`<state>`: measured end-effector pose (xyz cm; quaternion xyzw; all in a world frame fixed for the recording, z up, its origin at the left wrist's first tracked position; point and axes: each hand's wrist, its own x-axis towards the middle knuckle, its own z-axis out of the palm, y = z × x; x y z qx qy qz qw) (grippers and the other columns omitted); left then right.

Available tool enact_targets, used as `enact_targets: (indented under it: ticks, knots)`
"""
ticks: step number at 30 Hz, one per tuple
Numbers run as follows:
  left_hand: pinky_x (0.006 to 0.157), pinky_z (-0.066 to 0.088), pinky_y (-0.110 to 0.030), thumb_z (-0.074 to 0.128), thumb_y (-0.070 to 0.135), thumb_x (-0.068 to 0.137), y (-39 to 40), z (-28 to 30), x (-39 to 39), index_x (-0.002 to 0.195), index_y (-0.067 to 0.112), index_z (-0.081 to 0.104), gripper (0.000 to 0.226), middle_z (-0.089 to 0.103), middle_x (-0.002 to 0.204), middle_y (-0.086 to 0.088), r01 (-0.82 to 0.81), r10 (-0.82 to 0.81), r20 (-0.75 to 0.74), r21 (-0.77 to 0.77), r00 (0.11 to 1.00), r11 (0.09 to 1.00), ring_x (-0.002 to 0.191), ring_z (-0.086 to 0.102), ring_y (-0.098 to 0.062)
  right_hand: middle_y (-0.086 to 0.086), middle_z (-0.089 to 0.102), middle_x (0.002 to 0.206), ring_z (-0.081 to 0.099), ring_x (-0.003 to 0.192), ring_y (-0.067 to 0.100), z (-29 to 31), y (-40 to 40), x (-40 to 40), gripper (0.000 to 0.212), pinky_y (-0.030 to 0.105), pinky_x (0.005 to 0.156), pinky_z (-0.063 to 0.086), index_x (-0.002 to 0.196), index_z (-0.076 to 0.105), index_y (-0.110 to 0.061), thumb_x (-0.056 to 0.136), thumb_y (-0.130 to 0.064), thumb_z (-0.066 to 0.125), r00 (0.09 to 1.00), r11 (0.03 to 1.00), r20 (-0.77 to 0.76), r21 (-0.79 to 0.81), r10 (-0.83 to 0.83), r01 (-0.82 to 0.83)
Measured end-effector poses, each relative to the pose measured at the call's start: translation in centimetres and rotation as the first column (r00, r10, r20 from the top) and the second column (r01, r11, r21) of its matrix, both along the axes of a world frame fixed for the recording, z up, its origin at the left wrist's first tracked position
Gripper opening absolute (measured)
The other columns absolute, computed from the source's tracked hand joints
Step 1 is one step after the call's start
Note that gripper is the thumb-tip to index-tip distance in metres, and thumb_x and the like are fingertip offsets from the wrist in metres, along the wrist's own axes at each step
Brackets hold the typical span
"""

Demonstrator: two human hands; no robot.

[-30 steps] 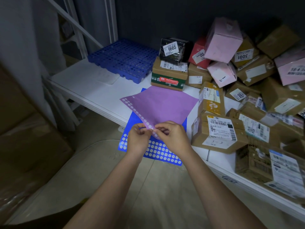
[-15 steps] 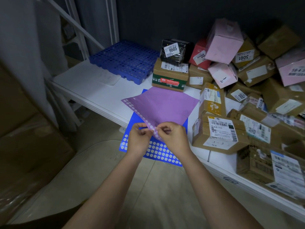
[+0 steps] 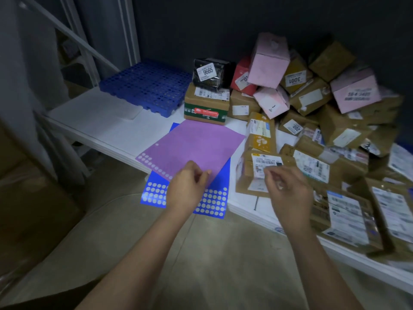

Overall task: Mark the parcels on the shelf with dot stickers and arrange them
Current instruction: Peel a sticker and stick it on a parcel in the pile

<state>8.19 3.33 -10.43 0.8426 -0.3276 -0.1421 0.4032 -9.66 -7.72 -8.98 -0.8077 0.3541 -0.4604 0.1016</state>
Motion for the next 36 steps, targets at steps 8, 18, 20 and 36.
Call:
enact_targets:
  ticks: [8,18,20,36]
  knots:
    - [0.096,0.041,-0.036,0.062,0.027,0.089,-6.4,1.5,-6.1,0.118,0.016,0.064,0.031,0.052,0.133,-0.004,0.409,-0.367,0.299,-0.089,0.881,0.908,0.124,0.043,-0.025,0.008,0.068,0.083,0.062,0.077,0.026,0.5,-5.2,-5.7,0.008,0.026,0.067,0.045,0.088,0.075,-0.006,0.081,-0.006,0.073,0.957,0.998,-0.283,-0.053,-0.058,0.044]
    - [0.095,0.042,-0.037,0.052,0.038,0.094,-7.7,2.5,-6.8,0.130,0.026,0.054,0.037,0.038,0.146,0.009,0.394,-0.414,0.303,0.128,0.859,0.910,0.127,0.042,-0.019,0.007,0.066,0.082,0.064,0.069,0.029,1.6,-7.2,-6.4,0.016,0.031,0.051,0.050,0.081,0.072,-0.007,0.072,0.006,0.073,0.822,0.966,-0.557,-0.124,0.120,-0.225]
    - [0.095,0.042,-0.037,0.051,0.039,0.095,-7.6,2.6,-6.9,0.131,0.027,0.053,0.038,0.037,0.147,0.010,0.389,-0.414,0.292,0.141,0.862,0.910,0.127,0.042,-0.019,0.008,0.067,0.087,0.065,0.072,0.030,1.8,-7.1,-7.0,0.029,0.034,0.051,0.054,0.088,0.075,-0.008,0.067,0.010,0.073,0.777,0.956,-0.610,-0.107,0.155,-0.275]
    - [0.089,0.045,-0.036,0.049,0.032,0.097,-7.1,3.0,-7.7,0.131,0.023,0.051,0.036,0.034,0.147,0.012,0.396,-0.414,0.254,0.122,0.874,0.910,0.121,0.045,-0.021,-0.008,0.032,0.149,0.042,0.129,0.013,1.7,-6.9,-5.2,0.122,0.029,0.092,0.047,0.150,-0.002,-0.042,0.068,-0.018,0.085,0.917,0.672,-0.203,0.735,0.342,-0.088]
